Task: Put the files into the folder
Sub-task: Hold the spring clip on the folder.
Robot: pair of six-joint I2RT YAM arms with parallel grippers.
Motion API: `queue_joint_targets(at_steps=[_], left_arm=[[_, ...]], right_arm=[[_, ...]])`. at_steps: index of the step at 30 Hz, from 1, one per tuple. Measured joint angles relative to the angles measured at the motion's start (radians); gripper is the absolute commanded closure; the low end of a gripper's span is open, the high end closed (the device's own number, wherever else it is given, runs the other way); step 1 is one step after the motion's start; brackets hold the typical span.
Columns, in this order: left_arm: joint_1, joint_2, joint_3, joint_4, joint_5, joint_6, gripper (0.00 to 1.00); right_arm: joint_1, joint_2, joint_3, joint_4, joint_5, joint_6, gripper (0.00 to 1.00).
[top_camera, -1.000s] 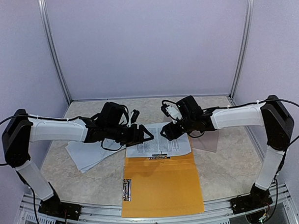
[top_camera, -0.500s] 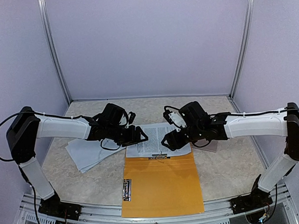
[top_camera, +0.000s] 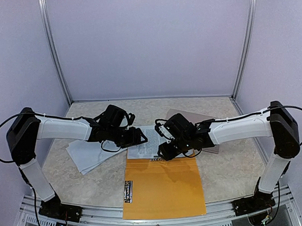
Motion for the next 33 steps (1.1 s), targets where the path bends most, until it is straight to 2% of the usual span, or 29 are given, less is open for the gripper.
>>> queue_joint_targets(at_steps=[19,33], left_arm=[[0.000,0.000,-0.002,0.000,-0.008,0.008,0.35],[0.000,0.000,-0.007,-0.005,-0.011,0.010,0.35]], right_arm=[[0.006,0.018,0.027,-0.020,0.019,0.018,0.80],[0.006,0.025,0.030,-0.033,0.028,0.019,0.90]])
